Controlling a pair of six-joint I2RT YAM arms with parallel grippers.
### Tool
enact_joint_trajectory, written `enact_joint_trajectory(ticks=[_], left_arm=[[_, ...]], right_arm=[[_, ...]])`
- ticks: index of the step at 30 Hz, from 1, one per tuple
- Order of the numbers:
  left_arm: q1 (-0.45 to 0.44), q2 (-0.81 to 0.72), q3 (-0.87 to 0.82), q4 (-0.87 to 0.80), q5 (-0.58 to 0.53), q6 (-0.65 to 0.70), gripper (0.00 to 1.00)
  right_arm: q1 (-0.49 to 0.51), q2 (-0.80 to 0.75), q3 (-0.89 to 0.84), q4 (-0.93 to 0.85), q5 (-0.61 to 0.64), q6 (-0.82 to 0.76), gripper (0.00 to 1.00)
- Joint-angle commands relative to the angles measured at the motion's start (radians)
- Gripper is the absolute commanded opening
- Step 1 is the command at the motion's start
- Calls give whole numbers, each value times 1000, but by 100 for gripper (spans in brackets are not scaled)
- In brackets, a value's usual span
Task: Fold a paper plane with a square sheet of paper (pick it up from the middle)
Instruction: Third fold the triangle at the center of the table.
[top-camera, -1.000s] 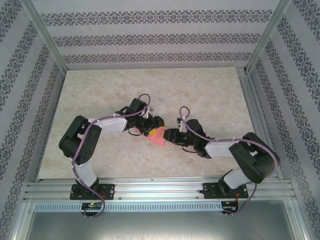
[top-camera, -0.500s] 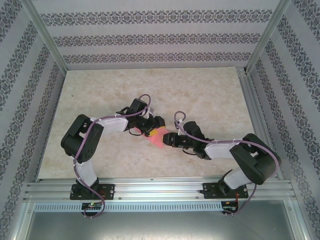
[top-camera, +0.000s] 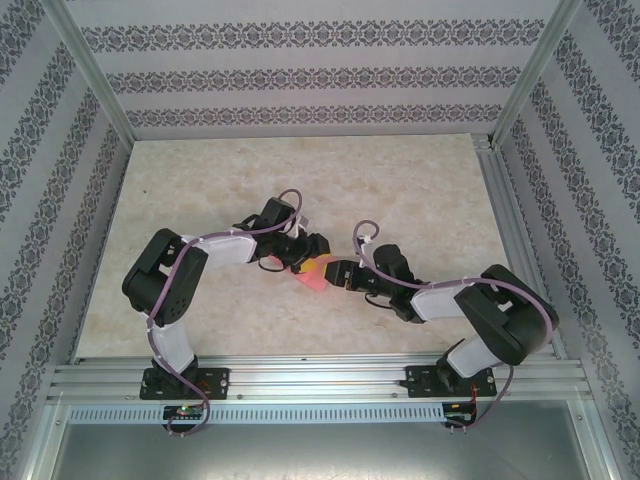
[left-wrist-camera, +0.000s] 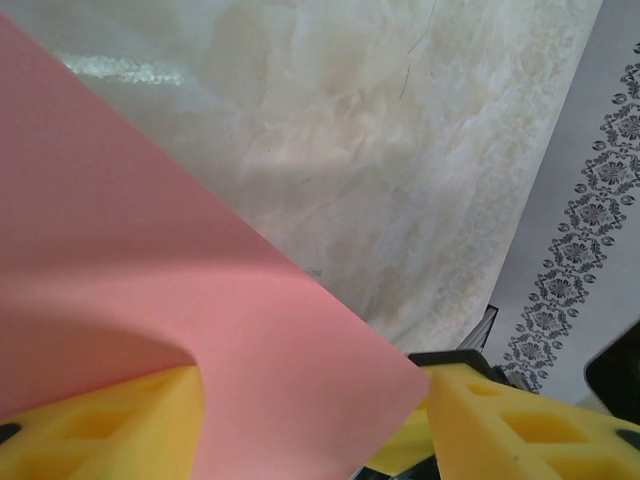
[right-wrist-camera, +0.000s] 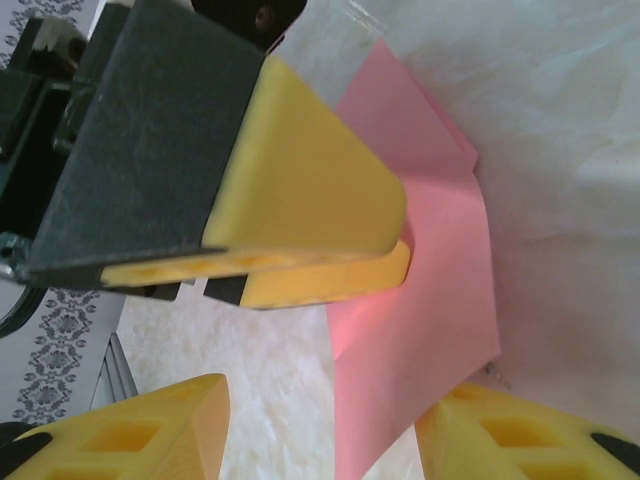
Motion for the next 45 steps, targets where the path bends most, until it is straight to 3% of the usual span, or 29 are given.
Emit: enact_joint_trajectory(ticks=[1,9,14,22,31,37,41,45], left_arm=[[-15,13,-13,43,20,-15,62],[-16,13,-24,52,5,-37,68],[-16,18,-30,74,7,-61,69],[-17,23,-23,89,9,-79,71],[-16,16,-22,62,2,-64,72],[-16,-54,-10,-56,-108,1,72],[-14,-102,-10,-86,-167,9,73],[-10,-132,-17,-98,-204,7,75]], right_arm=[[-15,40,-41,229,-34,58,54],[-30,102,-111,419,-29,111,54],[-35,135,-114,505,-67,125,46],[-33,176,-106,467,-90,110,32],[-19,211,-83,427,-111,81,34],[-6,116,-70,135,-1,3,17],[51,5,31,-234,126,-141,8],[81,-31,57,-307,196,-204,2]])
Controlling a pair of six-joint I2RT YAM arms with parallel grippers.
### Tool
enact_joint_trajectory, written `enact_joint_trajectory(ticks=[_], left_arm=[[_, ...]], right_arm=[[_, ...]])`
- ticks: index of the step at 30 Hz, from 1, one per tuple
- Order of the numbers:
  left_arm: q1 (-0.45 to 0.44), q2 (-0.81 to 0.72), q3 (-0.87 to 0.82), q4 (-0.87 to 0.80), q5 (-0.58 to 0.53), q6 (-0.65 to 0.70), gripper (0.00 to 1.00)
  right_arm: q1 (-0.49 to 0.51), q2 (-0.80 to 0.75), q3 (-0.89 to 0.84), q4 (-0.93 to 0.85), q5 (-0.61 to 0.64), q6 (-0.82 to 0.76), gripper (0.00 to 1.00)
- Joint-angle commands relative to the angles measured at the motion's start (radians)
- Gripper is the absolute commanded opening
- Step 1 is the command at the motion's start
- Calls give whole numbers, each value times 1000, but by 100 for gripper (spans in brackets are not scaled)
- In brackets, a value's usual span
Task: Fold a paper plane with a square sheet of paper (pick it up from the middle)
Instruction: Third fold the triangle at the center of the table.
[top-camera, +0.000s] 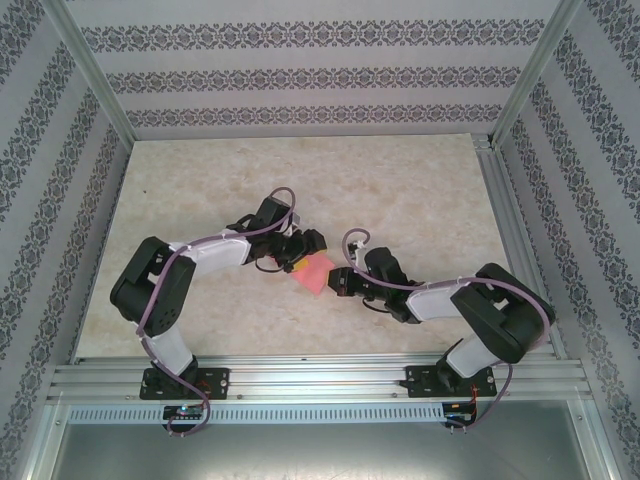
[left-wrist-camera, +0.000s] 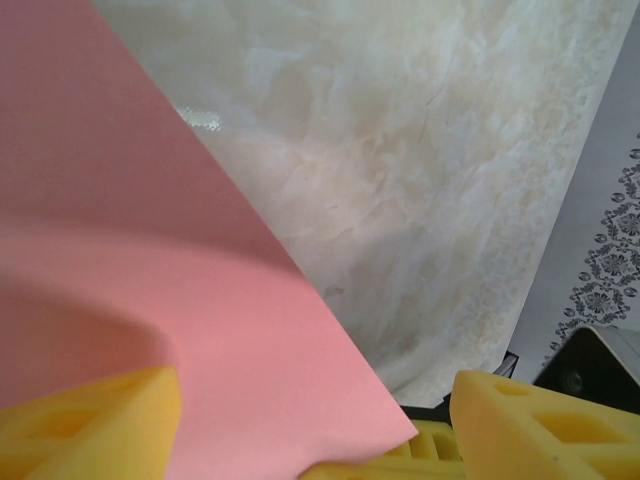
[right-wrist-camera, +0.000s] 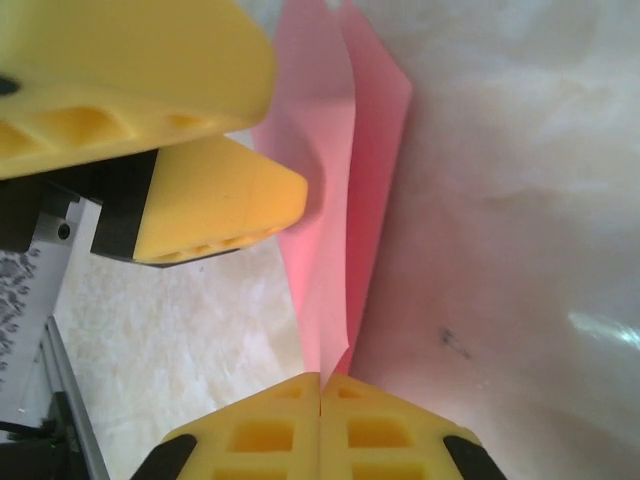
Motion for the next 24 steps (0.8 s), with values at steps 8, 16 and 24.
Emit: enact_joint_trajectory(ticks=[8,16,24], left_arm=[[9,-82,-56,44,-55,-87,81],[8,-42,-87,129,10,-158,81],[2,-24,-84,155,47,-150,76]], right_arm=[[160,-52,115,-346,401,-311,2],[286,-75,137,-366,619,-503,3],[317,-49,159,-398,671,-558,4]])
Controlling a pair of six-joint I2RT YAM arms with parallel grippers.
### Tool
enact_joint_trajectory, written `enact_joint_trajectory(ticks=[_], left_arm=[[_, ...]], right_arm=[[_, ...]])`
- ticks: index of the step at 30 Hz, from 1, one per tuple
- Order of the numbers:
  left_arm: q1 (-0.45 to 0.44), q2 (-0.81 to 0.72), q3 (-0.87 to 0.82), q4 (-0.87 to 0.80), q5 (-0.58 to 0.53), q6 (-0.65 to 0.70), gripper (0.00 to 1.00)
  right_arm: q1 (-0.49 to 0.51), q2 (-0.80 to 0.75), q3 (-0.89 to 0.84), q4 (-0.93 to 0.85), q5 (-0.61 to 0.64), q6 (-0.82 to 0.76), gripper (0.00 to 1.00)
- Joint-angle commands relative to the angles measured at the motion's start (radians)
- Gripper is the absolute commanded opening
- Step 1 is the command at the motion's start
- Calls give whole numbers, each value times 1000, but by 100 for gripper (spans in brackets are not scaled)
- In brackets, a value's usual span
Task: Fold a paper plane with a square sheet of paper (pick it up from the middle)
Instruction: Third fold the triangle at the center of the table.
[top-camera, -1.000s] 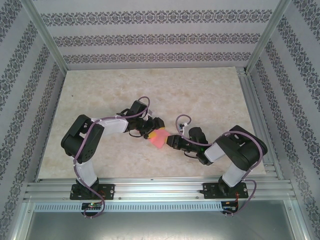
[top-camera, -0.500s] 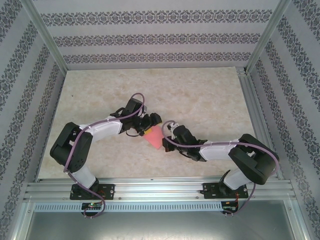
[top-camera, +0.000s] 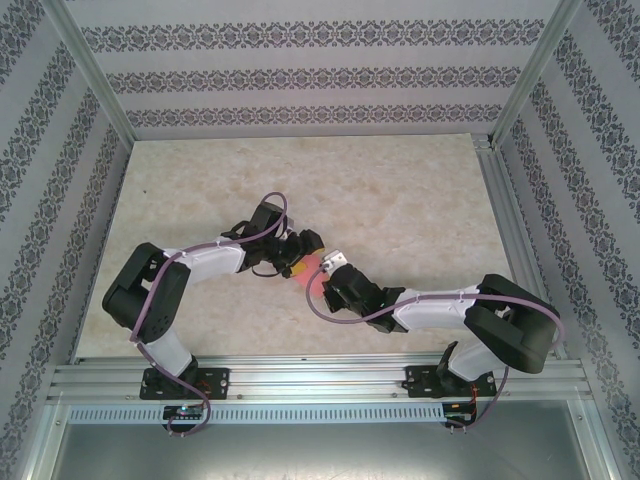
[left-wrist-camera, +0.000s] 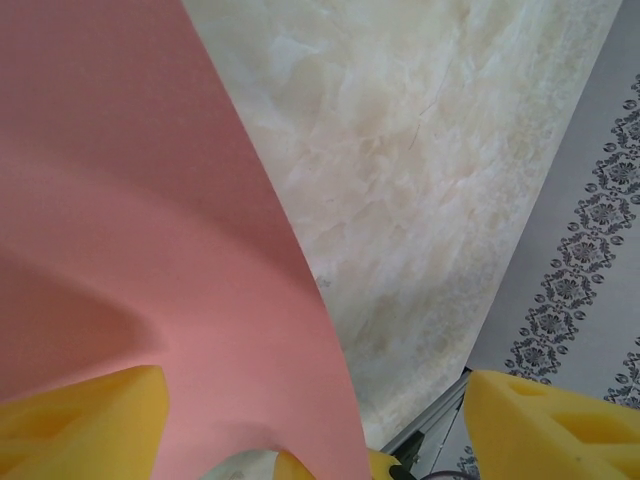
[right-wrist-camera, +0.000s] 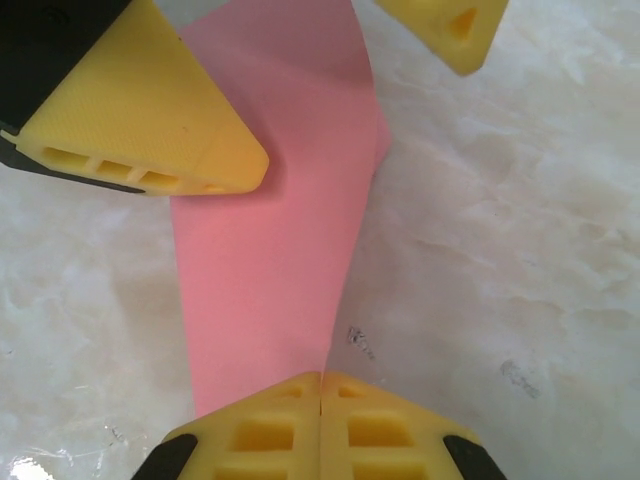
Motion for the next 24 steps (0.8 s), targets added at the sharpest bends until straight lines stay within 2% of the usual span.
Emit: enact_joint_trajectory(ticks=[1,4,11,24], left_arm=[[0,20,12,49,40,-10,75],[-2,32,25,26,52,6,65],[-11,43,41,8,75,23,50],[-17,66,78,-84,98,107,33]], right_arm=[[20,10,28,-18,62,-51,4],[30,16,38,-25,77,-60,4],[41,56,84,-77,96,-58,5],[53,84,128,-113,105,-52,6]])
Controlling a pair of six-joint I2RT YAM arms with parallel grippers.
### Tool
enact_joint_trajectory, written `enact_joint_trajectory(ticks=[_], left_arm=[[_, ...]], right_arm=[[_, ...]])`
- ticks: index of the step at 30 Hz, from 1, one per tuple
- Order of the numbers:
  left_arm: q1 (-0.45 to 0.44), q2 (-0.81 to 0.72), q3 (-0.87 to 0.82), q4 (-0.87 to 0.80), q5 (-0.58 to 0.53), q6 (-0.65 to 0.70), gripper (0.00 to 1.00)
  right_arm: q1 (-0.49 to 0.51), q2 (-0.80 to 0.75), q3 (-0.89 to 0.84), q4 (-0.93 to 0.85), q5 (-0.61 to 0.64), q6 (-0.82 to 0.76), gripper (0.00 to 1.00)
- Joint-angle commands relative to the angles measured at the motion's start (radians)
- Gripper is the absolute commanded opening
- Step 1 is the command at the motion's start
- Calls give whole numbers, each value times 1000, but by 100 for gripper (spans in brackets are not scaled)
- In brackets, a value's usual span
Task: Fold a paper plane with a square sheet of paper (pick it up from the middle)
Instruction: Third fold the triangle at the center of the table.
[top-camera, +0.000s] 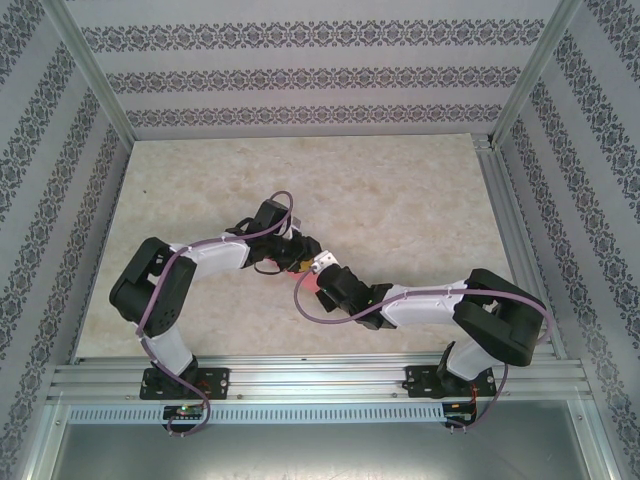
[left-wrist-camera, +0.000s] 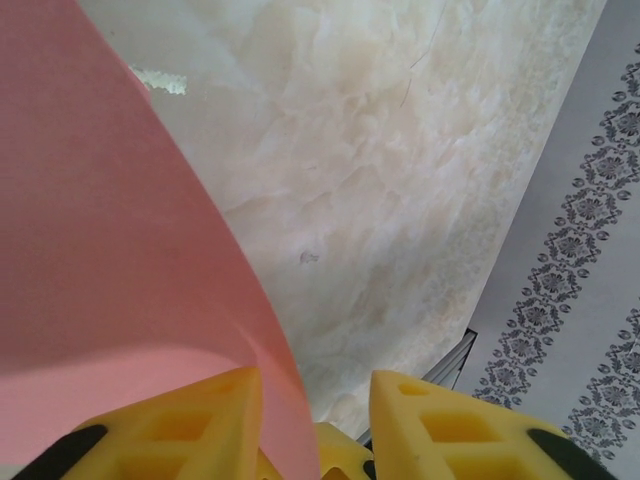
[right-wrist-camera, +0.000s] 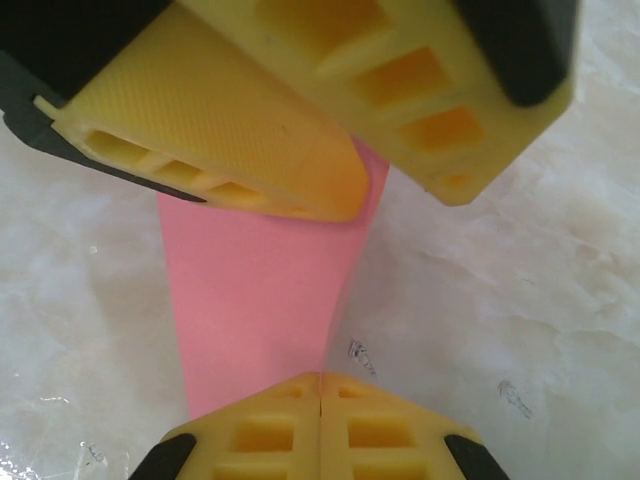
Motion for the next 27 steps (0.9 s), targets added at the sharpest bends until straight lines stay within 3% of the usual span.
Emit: enact_joint_trajectory(ticks=[1,7,14,18,20,25,27], left_arm=[[-16,16,36,-61,12,56,33],[-17,20,61,-125,1,99,28],[-17,21,75,-133,1,124,10],[-11,25,90,-164,-3,176,5],[-3,28,99,-176,-1,193,5],[18,55,143,-207,43,255,5],[26,68,158,-221,60,278,4]], right_arm=[[11,10,30,-3,30,-10,6],[16,7,40,-8,34,-16,7],[19,3,51,-37,36,-10,10],[18,-33,48,-74,31,23,18],[19,-74,30,-82,29,52,31],[-5,-250,-46,-83,-51,144,40],[-53,-329,-88,-77,-140,196,41]])
